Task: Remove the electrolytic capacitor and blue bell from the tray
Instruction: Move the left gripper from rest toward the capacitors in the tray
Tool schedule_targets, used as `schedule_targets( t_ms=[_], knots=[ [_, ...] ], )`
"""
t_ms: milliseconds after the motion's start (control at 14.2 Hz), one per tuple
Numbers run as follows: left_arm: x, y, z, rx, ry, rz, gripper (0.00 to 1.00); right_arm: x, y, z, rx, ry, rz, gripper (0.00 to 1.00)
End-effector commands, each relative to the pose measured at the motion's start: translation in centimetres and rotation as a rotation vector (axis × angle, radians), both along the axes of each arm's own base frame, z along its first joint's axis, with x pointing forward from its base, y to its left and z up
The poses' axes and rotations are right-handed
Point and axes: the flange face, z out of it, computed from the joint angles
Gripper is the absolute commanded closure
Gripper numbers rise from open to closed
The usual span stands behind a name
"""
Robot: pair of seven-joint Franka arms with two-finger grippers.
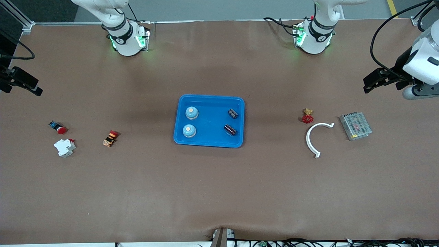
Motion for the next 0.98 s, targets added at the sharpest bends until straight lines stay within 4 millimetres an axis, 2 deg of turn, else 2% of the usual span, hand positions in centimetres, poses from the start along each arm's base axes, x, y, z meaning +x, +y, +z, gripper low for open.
schedule_targets(
  t_ms=[0,211,703,914],
  knots=[
    [-0.3,-0.2,0.7,-0.012,0.009,0.008,0.0,-0.2,0.1,0.6,0.013,-0.017,-0.009,0.0],
    [-0.2,-0.7,-0.2,-0.013,0.028,-0.006,0.0,-0.3,0.3,0.6,0.025,-0.015,-0.006,0.0],
    [0.3,-7.1,-3.9,-0.024,0.087,-0.037,0.0,-0.3,0.3,0.4,0.025,-0.012,-0.006,0.0],
    [0.6,-11.0,-6.7,-0.028,0.102,-0.008,0.0,-0.3,0.4,0.4,0.025,-0.012,-0.005,0.0]
  ],
)
